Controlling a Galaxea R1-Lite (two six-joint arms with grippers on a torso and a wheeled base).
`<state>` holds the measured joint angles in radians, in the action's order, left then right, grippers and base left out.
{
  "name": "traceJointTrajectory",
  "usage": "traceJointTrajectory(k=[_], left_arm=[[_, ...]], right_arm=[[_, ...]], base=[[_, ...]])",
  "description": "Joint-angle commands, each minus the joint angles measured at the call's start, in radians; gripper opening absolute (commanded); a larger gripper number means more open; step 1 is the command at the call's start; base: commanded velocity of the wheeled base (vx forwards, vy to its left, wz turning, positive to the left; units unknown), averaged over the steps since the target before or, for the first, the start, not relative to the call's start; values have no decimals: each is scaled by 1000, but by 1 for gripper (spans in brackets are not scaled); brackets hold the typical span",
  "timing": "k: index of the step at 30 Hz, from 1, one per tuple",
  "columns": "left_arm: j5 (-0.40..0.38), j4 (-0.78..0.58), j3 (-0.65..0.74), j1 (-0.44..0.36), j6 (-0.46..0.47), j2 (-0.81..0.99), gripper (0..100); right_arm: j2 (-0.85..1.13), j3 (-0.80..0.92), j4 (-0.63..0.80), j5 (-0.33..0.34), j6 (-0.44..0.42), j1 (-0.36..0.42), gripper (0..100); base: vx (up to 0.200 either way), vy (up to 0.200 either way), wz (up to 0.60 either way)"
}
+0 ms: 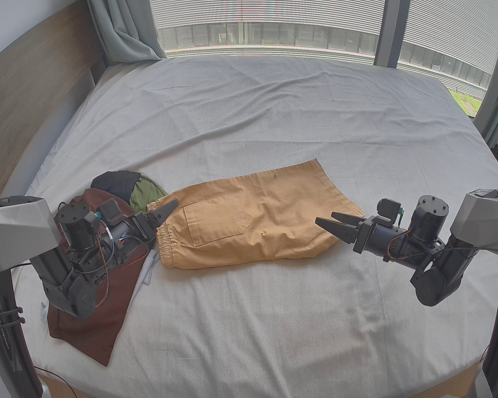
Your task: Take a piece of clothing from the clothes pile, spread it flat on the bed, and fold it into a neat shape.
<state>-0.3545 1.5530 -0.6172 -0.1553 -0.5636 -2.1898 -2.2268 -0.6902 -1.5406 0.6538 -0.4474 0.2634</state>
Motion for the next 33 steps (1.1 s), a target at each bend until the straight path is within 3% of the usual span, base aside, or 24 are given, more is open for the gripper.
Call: traceJointTrajectory(k=[1, 13, 18, 22, 26, 33], left_arm=[[-15, 2, 30, 2, 14, 16, 100], [-31, 1, 60, 5, 126, 38, 100], [-40, 1, 97, 0, 280, 36, 100], [-67, 1, 119, 0, 306, 35, 100], [-74, 1, 123, 3, 337, 33, 100], [-72, 1, 126, 5, 373, 30, 100]], right_arm=[[-5, 21, -1, -5, 1, 22, 100], [3, 55, -1, -10, 3, 42, 100], [-11, 55, 1, -10, -5, 51, 100], [-24, 55, 1, -23, -16, 68, 100], [-43, 46, 1, -92, -20, 92, 100], [-48, 46, 2, -102, -46, 103, 100]], base=[[0, 0, 0], [0, 0, 0], [0, 0, 0], [0, 0, 0], [0, 0, 0], [0, 0, 0]])
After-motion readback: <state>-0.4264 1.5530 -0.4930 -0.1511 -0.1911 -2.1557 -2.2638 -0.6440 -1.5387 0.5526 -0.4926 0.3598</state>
